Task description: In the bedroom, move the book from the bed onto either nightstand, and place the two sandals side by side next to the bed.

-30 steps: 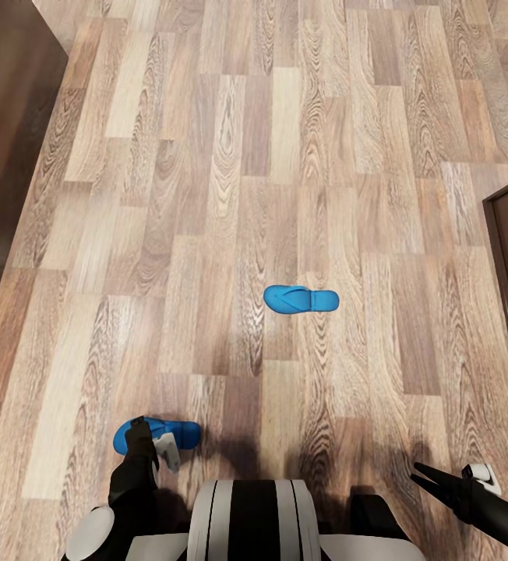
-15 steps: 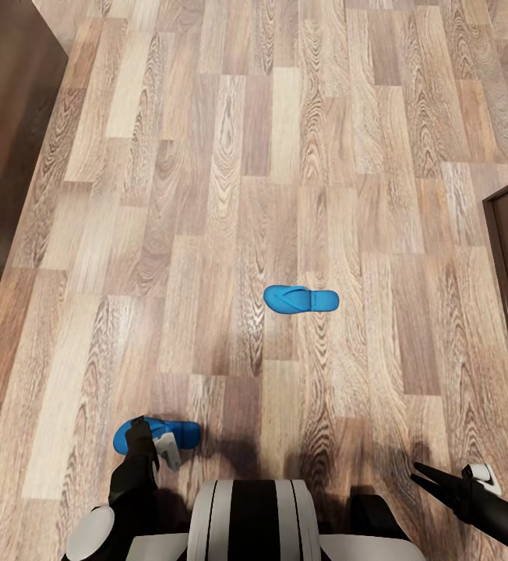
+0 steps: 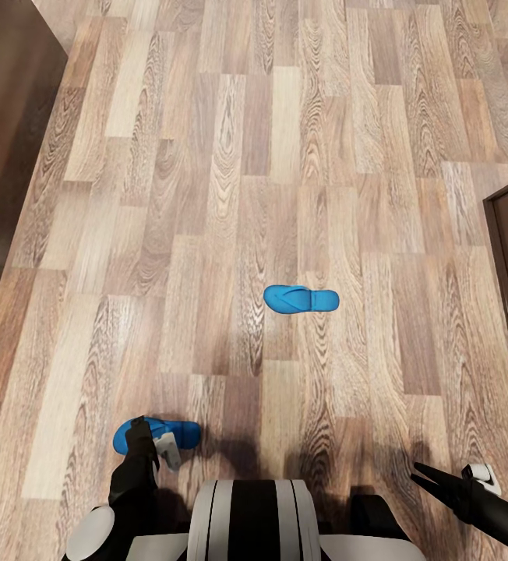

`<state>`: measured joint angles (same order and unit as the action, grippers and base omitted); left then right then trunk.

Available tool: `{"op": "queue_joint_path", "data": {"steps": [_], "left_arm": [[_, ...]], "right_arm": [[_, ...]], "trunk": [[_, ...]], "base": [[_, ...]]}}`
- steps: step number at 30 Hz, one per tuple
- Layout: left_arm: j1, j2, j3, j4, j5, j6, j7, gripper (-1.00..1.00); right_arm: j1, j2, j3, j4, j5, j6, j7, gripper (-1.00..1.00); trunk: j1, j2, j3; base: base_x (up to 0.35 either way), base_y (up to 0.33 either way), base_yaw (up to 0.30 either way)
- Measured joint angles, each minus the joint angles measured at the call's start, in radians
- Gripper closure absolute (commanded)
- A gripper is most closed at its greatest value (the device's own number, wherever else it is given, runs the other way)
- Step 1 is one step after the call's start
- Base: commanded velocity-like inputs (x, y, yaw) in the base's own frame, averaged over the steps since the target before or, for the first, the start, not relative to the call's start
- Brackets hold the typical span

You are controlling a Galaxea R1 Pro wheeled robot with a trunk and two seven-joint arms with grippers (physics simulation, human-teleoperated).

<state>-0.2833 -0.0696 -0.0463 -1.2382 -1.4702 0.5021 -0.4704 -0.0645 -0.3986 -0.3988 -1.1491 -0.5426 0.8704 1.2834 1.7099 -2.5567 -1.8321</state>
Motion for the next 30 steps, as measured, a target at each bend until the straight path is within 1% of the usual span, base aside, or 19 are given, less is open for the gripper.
{"op": "queue_joint_path", "data": {"steps": [3,4,27,30], "left_arm": [[0.0,-0.001,0.0,0.0,0.0,0.0,0.0,-1.0],[0.0,-0.002,0.0,0.0,0.0,0.0,0.0,1.0],[0.0,-0.006,0.0,0.001,-0.002,0.001,0.001,1.0],[0.0,-0.006,0.0,0.001,-0.003,0.003,0.0,1.0]], "right_arm": [[0.0,0.0,0.0,0.0,0.0,0.0,0.0,-1.0],[0.0,0.0,0.0,0.0,0.0,0.0,0.0,-1.0],[0.0,0.0,0.0,0.0,0.0,0.0,0.0,-1.0],[0.0,0.0,0.0,0.0,0.0,0.0,0.0,-1.0]], "trunk": [[0.0,0.0,0.0],[0.0,0.0,0.0],[0.0,0.0,0.0],[-0.001,0.0,0.011]], "base": [[0.0,0.0,0.0],[0.0,0.0,0.0],[0.0,0.0,0.0],[0.0,0.0,0.0]]}}
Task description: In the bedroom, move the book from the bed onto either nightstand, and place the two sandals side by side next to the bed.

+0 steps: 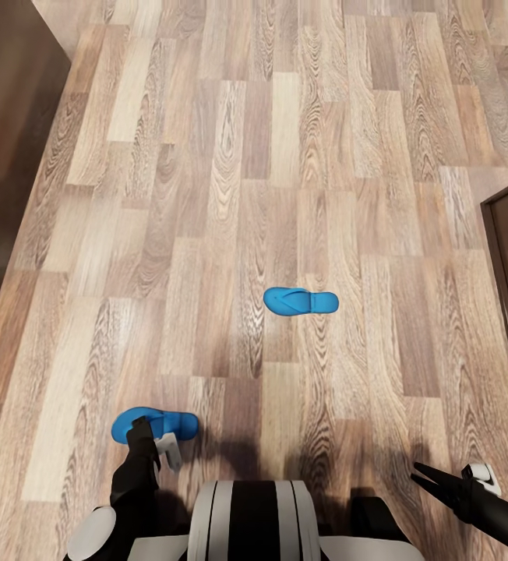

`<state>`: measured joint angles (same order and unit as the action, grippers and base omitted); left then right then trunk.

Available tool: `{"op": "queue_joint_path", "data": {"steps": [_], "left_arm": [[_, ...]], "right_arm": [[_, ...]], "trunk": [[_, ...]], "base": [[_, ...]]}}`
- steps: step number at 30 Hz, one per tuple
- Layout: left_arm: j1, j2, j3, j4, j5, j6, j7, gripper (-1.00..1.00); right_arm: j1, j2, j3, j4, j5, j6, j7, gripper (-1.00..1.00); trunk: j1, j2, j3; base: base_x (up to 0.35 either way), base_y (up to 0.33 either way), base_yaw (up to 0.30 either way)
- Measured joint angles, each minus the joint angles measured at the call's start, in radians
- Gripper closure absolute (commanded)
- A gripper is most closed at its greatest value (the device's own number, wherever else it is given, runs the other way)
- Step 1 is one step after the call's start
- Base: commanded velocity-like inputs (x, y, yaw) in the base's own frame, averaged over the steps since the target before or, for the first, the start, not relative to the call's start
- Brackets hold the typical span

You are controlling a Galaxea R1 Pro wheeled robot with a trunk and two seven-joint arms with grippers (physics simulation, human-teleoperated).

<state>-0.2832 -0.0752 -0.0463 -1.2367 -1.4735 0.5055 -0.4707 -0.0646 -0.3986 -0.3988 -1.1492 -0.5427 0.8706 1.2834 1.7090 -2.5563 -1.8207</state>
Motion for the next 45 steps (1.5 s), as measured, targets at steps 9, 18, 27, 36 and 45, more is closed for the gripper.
{"op": "queue_joint_path", "data": {"steps": [9,18,27,36,45], "left_arm": [[0.0,0.0,0.0,0.0,0.001,0.001,-0.001,1.0],[0.0,0.0,0.0,0.0,0.0,0.001,-0.001,1.0],[0.0,0.0,0.0,0.0,0.0,0.001,-0.002,1.0],[0.0,0.0,0.0,-0.004,0.003,0.001,-0.003,1.0],[-0.015,0.0,0.0,-0.013,0.003,0.003,-0.005,1.0]], "right_arm": [[0.0,0.0,0.0,0.0,0.0,0.0,0.0,-1.0],[0.0,0.0,0.0,0.0,0.0,0.0,0.0,-1.0],[0.0,0.0,0.0,0.0,0.0,0.0,0.0,-1.0],[0.0,0.0,-0.001,0.0,0.0,0.0,0.0,-1.0],[0.0,0.0,-0.001,0.0,0.0,0.0,0.0,-1.0]], "trunk": [[-0.001,0.001,0.012],[-0.004,0.002,0.039],[-0.009,0.004,0.073],[-0.011,0.006,0.093],[-0.015,0.008,0.128]], "base": [[0.0,0.0,0.0],[0.0,0.0,0.0],[0.0,0.0,0.0],[0.0,0.0,0.0],[0.0,0.0,0.0]]}}
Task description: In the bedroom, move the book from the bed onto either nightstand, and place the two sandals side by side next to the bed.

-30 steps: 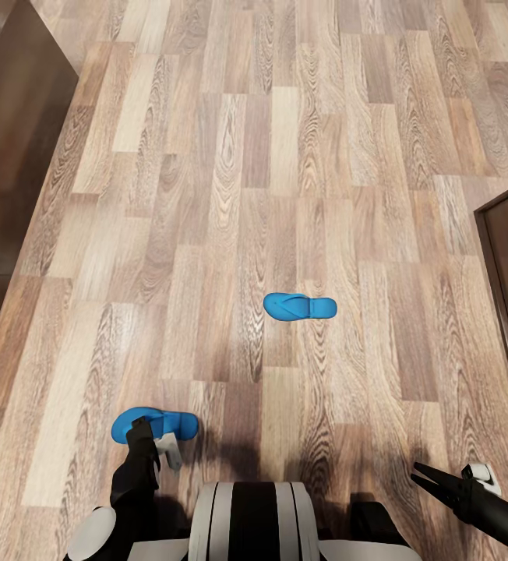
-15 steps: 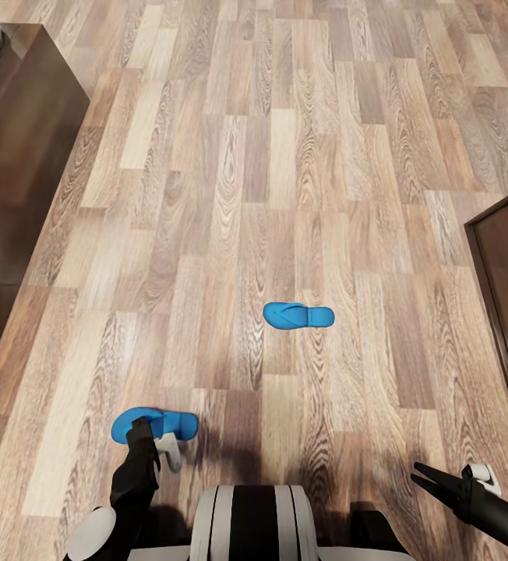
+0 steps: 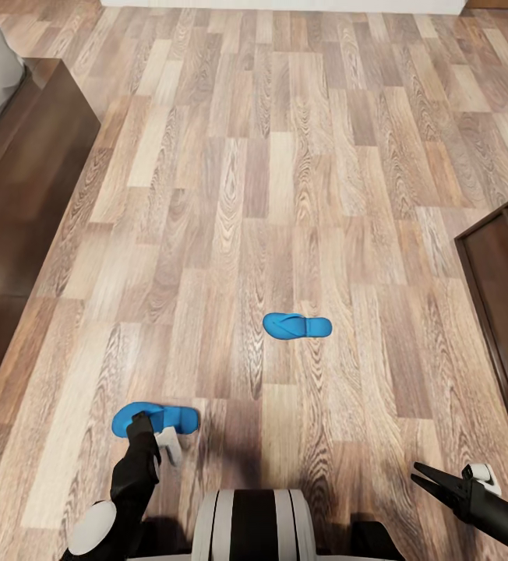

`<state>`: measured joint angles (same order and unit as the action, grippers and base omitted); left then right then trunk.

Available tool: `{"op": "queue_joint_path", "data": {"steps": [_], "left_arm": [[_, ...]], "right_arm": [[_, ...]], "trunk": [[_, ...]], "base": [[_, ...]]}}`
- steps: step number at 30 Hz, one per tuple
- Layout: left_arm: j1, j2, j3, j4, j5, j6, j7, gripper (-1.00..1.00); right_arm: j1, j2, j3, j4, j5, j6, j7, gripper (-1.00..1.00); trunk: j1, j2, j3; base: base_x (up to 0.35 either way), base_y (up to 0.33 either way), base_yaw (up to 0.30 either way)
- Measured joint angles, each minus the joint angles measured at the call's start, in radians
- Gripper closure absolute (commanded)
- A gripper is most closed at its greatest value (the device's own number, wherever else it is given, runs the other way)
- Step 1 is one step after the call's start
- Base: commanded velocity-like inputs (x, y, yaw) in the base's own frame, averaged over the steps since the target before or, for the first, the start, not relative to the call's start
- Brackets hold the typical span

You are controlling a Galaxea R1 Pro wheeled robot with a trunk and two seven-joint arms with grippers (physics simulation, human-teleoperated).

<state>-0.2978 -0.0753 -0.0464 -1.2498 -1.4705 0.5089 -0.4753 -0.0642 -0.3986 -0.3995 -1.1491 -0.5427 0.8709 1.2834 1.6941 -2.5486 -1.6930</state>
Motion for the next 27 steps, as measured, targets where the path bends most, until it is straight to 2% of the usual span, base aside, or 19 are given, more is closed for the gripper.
{"op": "queue_joint_path", "data": {"steps": [4,7,9,10,11,12,14,15,19,20,23,25,27], "left_arm": [[-0.008,0.001,0.001,-0.043,0.005,-0.001,-0.008,1.0],[-0.019,0.002,0.001,-0.072,0.009,0.0,-0.054,1.0],[-0.041,0.001,0.001,-0.113,0.016,0.0,-0.154,1.0],[-0.048,0.0,0.001,-0.137,0.043,0.002,-0.222,1.0],[-0.051,-0.004,0.001,-0.147,0.072,0.004,-0.259,1.0],[-0.053,-0.012,0.001,-0.157,0.131,0.009,-0.289,1.0],[-0.055,-0.021,0.001,-0.184,0.218,0.011,-0.311,1.0],[-0.055,-0.022,0.001,-0.195,0.242,0.011,-0.315,1.0],[-0.056,-0.024,0.007,-0.237,0.458,0.016,-0.328,1.0],[-0.056,-0.024,0.012,-0.238,0.487,0.015,-0.329,1.0],[-0.056,-0.021,0.065,-0.242,0.653,0.017,-0.328,1.0],[-0.056,-0.016,0.125,-0.241,0.749,0.015,-0.33,1.0],[-0.056,-0.002,0.172,-0.241,0.81,0.015,-0.352,1.0]], "right_arm": [[0.0,0.0,0.0,0.0,0.0,0.0,0.0,-1.0],[0.0,0.0,0.0,0.0,0.0,0.0,0.0,-1.0],[0.0,-0.001,0.0,0.0,0.0,0.0,0.0,-1.0],[0.0,-0.001,-0.001,0.0,0.0,0.0,0.0,-1.0],[0.0,-0.001,-0.001,0.0,0.0,0.0,0.0,-1.0],[0.0,0.0,-0.001,0.0,0.0,0.0,0.0,-1.0],[0.0,0.0,-0.001,0.0,0.0,0.0,0.0,-1.0],[0.0,0.0,-0.001,0.0,0.0,0.0,0.0,-1.0],[0.0,0.0,-0.001,0.0,0.0,0.0,0.0,-1.0],[0.0,0.0,-0.001,0.0,0.0,0.0,0.0,-1.0],[0.0,0.0,0.0,0.001,0.0,0.0,0.0,-1.0],[0.0,0.0,0.0,0.001,0.0,0.0,0.0,-1.0],[0.0,0.0,0.0,0.001,0.0,0.0,0.0,-1.0]], "trunk": [[-0.002,0.001,0.015],[-0.003,0.002,0.027],[-0.004,0.002,0.035],[-0.004,0.002,0.039],[-0.005,0.003,0.043],[-0.005,0.003,0.046],[-0.006,0.003,0.054],[-0.007,0.004,0.058],[-0.009,0.004,0.074],[-0.009,0.005,0.077],[-0.01,0.005,0.089],[-0.011,0.006,0.097],[-0.012,0.006,0.104]], "base": [[0.0,0.0,0.0],[0.0,0.0,0.0],[0.0,0.0,0.0],[0.0,0.0,0.0],[0.0,0.0,0.0],[0.0,0.0,0.0],[0.0,0.0,0.0],[0.0,0.0,0.0],[0.0,0.0,0.0],[0.0,0.0,0.0],[0.0,0.0,0.0],[0.0,0.0,0.0],[0.0,0.0,0.0]]}}
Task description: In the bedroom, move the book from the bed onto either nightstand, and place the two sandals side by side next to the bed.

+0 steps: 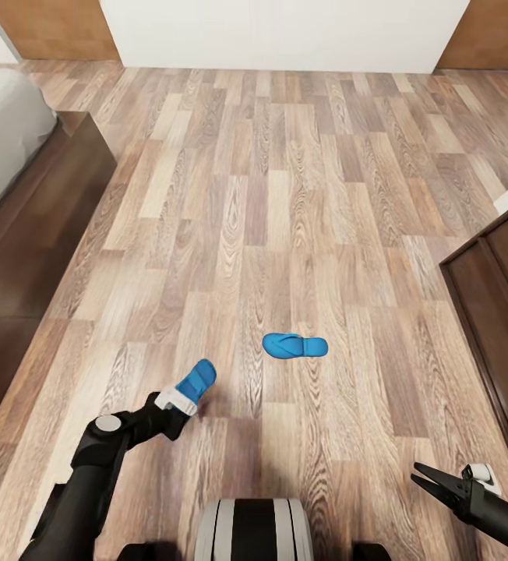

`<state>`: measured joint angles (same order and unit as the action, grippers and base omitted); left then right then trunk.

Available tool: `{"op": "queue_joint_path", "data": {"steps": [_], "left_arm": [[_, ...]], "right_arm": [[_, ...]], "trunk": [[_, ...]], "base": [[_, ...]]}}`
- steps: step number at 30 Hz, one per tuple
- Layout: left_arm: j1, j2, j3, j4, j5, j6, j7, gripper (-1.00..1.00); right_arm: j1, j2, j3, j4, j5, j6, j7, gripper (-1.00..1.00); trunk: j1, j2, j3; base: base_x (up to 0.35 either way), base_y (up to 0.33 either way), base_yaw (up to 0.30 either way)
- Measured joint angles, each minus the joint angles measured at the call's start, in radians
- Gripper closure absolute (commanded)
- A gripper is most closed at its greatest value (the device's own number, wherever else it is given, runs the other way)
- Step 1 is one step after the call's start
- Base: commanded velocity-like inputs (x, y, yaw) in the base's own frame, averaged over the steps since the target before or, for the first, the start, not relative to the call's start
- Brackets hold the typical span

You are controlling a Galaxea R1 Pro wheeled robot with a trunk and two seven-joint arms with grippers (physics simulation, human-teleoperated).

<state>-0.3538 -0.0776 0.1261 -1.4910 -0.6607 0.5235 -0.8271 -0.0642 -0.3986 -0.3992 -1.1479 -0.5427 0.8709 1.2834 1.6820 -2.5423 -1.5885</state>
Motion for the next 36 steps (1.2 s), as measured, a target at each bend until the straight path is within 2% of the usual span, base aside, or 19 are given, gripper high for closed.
{"op": "queue_joint_path", "data": {"steps": [2,4,6,7,8,10,12,16,17,18,20,21,23,25,26,30,36], "left_arm": [[0.0,0.012,0.031,0.002,0.038,-0.001,-0.036,1.0],[0.003,0.031,0.1,0.023,0.079,-0.009,-0.116,1.0],[0.007,0.037,0.169,0.037,0.093,-0.014,-0.166,1.0],[0.008,0.038,0.184,0.038,0.098,-0.013,-0.177,1.0],[0.009,0.039,0.215,0.041,0.103,-0.016,-0.204,1.0],[0.011,0.039,0.277,0.045,0.128,-0.018,-0.267,1.0],[0.013,0.039,0.321,0.048,0.153,-0.019,-0.313,1.0],[0.014,0.039,0.351,0.071,0.17,-0.016,-0.345,1.0],[0.014,0.038,0.369,0.078,0.185,-0.015,-0.355,1.0],[0.014,0.038,0.392,0.082,0.214,-0.014,-0.367,1.0],[0.014,0.038,0.416,0.086,0.257,-0.012,-0.38,1.0],[0.014,0.038,0.419,0.086,0.265,-0.012,-0.382,1.0],[0.014,0.038,0.427,0.087,0.286,-0.008,-0.387,1.0],[0.014,0.037,0.431,0.088,0.295,0.0,-0.389,1.0],[0.014,0.037,0.431,0.091,0.296,0.001,-0.389,1.0],[0.015,0.045,0.435,0.105,0.298,0.004,-0.394,1.0],[0.017,0.055,0.442,0.111,0.296,0.006,-0.401,1.0]], "right_arm": [[0.0,0.0,0.0,0.0,0.0,0.0,-0.001,-1.0],[0.0,0.0,0.0,0.0,0.002,-0.002,-0.002,-1.0],[0.0,0.001,0.0,0.0,0.004,-0.004,-0.003,-1.0],[0.0,0.001,0.0,0.001,0.004,-0.005,-0.004,-1.0],[0.0,0.001,0.0,0.001,0.005,-0.006,-0.005,-1.0],[0.0,0.002,0.001,0.002,0.007,-0.008,-0.007,-1.0],[0.0,0.003,0.001,0.006,0.012,-0.011,-0.009,-1.0],[0.0,0.003,0.006,0.015,0.017,-0.016,-0.01,-1.0],[0.0,0.004,0.009,0.023,0.024,-0.026,-0.011,-1.0],[0.0,0.004,0.01,0.041,0.048,-0.057,-0.011,-1.0],[0.0,0.007,0.011,0.069,0.106,-0.129,-0.008,-1.0],[0.001,0.008,0.011,0.077,0.123,-0.149,-0.007,-1.0],[0.001,0.011,0.011,0.111,0.183,-0.226,-0.006,-1.0],[0.002,0.012,0.011,0.221,0.223,-0.327,-0.007,-1.0],[0.002,0.012,0.01,0.275,0.23,-0.362,-0.006,-1.0],[0.002,0.012,0.011,0.385,0.24,-0.424,-0.006,-1.0],[0.002,0.013,0.011,0.41,0.241,-0.44,-0.006,-1.0]], "trunk": [[-0.001,0.0,0.008],[-0.002,0.001,0.015],[-0.002,0.001,0.019],[-0.002,0.001,0.019],[-0.002,0.001,0.019],[-0.002,0.001,0.019],[-0.002,0.001,0.019],[-0.002,0.001,0.019],[-0.002,0.001,0.019],[-0.002,0.001,0.019],[-0.002,0.001,0.019],[-0.002,0.001,0.019],[-0.002,0.001,0.019],[-0.002,0.001,0.019],[-0.002,0.001,0.019],[-0.002,0.001,0.019],[-0.004,0.002,0.039]], "base": [[0.0,0.0,0.0],[0.0,0.0,0.0],[0.0,0.0,0.0],[0.0,0.0,0.0],[0.0,0.0,0.0],[0.0,0.0,0.0],[0.0,0.0,0.0],[0.0,0.0,0.0],[0.0,0.0,0.0],[0.0,0.0,0.0],[0.0,0.0,0.0],[0.0,0.0,0.0],[0.0,0.0,0.0],[0.0,0.0,0.0],[0.0,0.0,0.0],[0.0,0.0,0.0],[0.0,0.0,0.0]]}}
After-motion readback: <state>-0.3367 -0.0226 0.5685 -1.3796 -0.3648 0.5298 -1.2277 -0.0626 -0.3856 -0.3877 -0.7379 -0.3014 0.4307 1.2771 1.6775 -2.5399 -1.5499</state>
